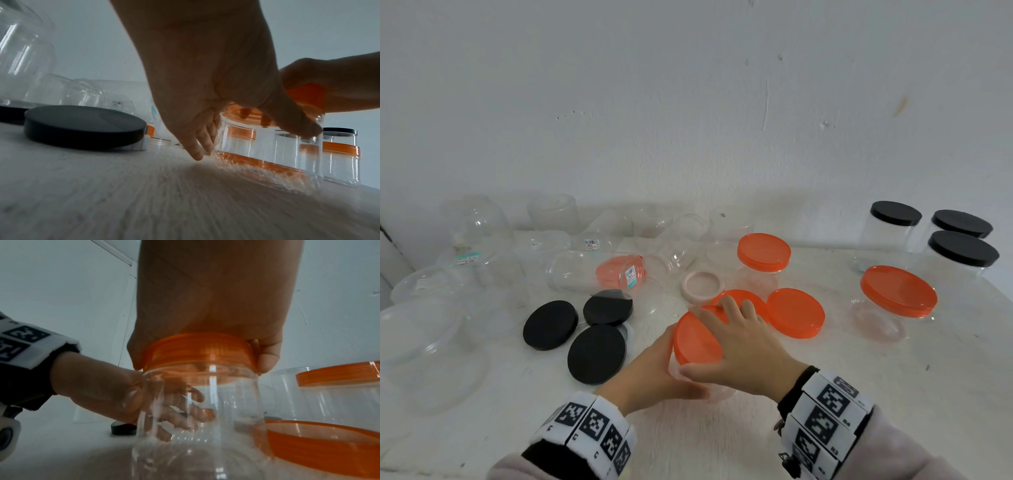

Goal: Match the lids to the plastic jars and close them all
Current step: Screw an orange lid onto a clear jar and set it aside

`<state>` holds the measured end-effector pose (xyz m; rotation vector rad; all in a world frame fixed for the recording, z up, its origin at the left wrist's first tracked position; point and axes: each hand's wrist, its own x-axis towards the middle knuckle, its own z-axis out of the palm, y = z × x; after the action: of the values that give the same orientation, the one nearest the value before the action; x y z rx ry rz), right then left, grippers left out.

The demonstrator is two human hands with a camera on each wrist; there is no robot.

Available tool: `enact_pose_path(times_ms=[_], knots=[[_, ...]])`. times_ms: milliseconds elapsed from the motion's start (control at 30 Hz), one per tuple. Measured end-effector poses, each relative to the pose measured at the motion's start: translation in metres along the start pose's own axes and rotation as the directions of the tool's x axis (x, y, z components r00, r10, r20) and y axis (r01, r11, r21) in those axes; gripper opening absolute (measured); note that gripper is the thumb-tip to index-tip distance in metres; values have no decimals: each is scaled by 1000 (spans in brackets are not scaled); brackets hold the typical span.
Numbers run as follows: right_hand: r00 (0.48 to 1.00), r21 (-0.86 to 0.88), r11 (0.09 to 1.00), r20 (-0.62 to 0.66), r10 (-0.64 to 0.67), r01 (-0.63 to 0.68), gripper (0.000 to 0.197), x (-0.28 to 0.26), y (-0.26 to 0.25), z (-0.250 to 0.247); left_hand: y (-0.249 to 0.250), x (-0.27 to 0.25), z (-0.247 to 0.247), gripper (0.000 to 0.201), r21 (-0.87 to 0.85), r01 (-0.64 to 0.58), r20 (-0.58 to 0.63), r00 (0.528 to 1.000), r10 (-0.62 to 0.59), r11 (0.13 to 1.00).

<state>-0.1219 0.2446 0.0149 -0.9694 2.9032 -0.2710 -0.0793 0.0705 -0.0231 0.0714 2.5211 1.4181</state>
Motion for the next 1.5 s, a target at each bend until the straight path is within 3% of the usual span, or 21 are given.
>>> enact_pose_path(times_ms=[433,667,833,1033,1233,1500], knots=[[998,85,996,-59,12,-7,93,-2,1,11,7,-5,-2,106,143,79,-37,997,-75,986],[998,121,993,-55,8,-1,91,-2,4,14,-13,-16,-33,75,398,138,-211,976,-56,907],[999,143,990,-52,7,1,91,-1,4,15,-41,-22,-64,56,450,159,-305,952,-16,879],[998,158,987,-67,7,3,90,-1,4,16,-66,-26,-85,56,535,215,-370,929,-2,817],[998,162,987,-61,9,1,90,0,5,17,-74,-26,-90,67,557,399,-446,883,-143,729],[999,162,987,-50,7,1,90,0,6,17,-76,-25,-82,68,470,402,-470,868,-162,786]])
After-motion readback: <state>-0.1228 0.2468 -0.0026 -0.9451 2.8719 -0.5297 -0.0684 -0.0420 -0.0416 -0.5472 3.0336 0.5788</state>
